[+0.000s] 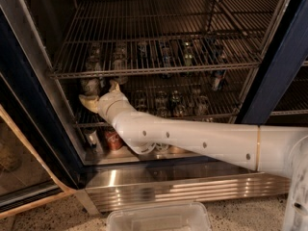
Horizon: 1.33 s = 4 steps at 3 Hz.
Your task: Pick 7up can from middle shelf of fridge
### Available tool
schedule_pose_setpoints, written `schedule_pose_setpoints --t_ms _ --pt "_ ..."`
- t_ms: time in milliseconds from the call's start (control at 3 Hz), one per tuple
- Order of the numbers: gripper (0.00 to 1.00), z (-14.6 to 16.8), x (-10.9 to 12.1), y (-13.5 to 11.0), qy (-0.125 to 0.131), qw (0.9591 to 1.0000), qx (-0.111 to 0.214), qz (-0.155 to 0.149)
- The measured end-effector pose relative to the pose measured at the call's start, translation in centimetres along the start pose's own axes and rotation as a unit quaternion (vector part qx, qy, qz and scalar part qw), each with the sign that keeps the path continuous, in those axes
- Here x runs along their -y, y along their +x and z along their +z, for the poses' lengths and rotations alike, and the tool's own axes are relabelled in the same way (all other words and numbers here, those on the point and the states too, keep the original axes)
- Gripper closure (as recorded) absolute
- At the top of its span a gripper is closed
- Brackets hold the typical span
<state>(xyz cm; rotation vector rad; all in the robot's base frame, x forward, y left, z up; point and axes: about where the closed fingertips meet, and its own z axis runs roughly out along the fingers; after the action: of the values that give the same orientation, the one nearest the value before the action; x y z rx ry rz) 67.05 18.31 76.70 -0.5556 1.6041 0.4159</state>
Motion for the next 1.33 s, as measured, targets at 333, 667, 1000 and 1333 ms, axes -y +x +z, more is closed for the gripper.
schedule_pose_setpoints --t_ms 333,667,1000,1333 --pt "0.3 0.5 -0.1 0.1 -0.003 1.0 0.004 0.001" --pt "0.3 1.5 0.3 0.2 -0.012 0.9999 0.002 -0.001" --pt "0.29 2.4 0.7 0.3 -0.024 0.9997 -0.001 -0.003" --pt "0.3 3.2 0.9 0.3 -0.032 0.9995 -0.003 -0.005"
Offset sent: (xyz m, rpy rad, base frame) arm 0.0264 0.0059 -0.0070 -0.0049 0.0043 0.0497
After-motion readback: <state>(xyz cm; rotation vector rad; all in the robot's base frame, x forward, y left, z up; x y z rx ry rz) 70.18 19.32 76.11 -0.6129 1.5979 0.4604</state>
